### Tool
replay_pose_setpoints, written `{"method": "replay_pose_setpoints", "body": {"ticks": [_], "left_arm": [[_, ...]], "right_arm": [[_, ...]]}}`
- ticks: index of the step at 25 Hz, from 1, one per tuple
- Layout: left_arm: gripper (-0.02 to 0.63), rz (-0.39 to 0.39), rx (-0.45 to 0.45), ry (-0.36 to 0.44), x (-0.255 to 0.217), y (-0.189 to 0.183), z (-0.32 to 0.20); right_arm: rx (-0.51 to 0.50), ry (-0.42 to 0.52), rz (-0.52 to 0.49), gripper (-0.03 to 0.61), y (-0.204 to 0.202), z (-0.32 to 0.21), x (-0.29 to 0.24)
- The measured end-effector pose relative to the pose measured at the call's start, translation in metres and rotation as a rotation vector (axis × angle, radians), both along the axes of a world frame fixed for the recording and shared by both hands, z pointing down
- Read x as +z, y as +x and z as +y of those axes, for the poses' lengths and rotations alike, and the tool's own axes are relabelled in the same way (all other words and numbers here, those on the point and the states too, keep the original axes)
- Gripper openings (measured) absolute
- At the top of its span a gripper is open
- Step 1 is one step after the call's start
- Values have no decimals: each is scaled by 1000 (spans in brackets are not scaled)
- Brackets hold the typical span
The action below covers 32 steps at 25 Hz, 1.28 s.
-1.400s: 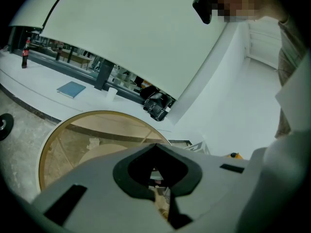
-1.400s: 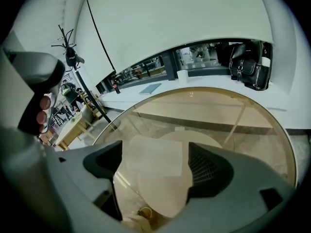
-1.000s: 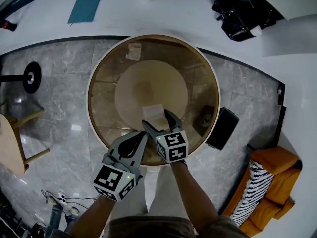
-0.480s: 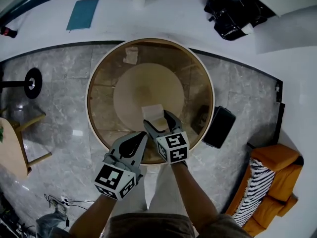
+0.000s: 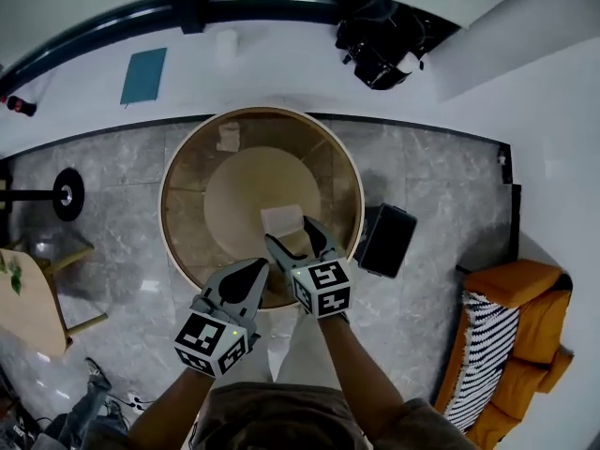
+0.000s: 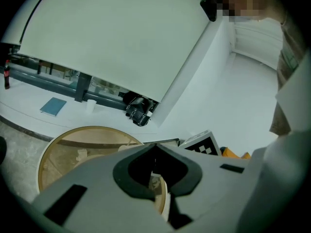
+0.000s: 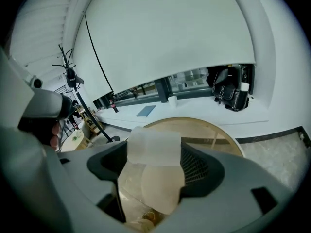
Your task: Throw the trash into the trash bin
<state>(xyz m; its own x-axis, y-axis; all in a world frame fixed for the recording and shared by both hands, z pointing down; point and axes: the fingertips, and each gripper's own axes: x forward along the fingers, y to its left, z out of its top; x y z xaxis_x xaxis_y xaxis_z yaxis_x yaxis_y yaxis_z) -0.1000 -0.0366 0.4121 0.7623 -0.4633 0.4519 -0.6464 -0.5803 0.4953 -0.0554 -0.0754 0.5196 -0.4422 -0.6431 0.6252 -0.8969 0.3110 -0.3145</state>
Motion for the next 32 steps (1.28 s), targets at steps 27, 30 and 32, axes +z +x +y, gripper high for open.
{"method": "replay_pose_setpoints", "body": {"ticks": [27,30,32], "left_arm": [[17,91,547,49,-75,350,138],[17,61,551,40,-52,359,139],[17,41,545,36,-33,364,137]], "right_arm": [[571,-5,72,358,387,174,-66],[564,-8,50,357,394,175,-42],[551,-12,40,358,397,173,-22]]}}
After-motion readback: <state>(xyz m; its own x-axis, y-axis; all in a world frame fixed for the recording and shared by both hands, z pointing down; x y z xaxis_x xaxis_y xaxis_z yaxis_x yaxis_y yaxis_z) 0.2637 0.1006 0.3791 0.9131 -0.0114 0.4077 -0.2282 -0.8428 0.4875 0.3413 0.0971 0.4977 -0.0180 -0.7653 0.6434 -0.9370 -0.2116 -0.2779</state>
